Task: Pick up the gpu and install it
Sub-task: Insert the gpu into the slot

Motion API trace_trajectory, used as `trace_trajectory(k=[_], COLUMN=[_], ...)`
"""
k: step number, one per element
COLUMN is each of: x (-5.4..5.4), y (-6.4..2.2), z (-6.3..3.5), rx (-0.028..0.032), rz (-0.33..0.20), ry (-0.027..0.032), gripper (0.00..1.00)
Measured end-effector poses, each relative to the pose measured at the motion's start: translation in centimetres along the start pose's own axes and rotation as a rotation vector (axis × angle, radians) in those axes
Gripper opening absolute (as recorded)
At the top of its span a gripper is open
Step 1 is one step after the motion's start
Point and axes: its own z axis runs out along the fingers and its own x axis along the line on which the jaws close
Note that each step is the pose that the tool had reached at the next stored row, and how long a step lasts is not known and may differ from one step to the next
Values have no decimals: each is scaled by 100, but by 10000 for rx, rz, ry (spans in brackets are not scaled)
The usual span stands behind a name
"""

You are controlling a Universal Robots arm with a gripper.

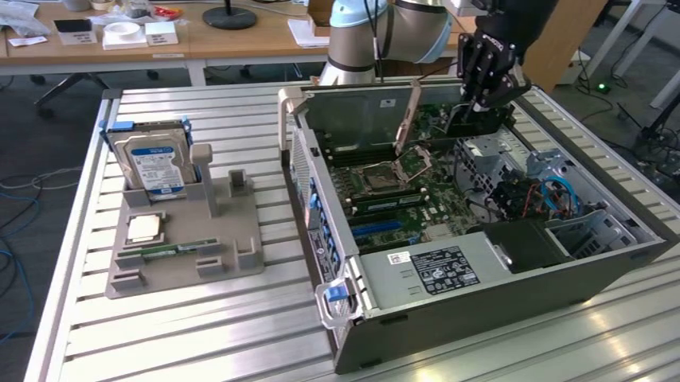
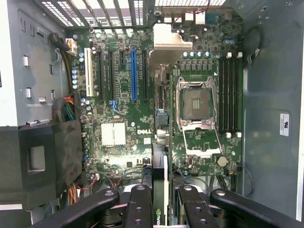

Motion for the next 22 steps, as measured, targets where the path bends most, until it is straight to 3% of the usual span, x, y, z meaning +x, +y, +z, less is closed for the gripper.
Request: trace_trajectory(k=[16, 22], x=[4, 7], y=[79, 158], z=[0, -1], rx=[43, 80], rz=[1, -2], ry=[-3, -5], gripper=[26, 26])
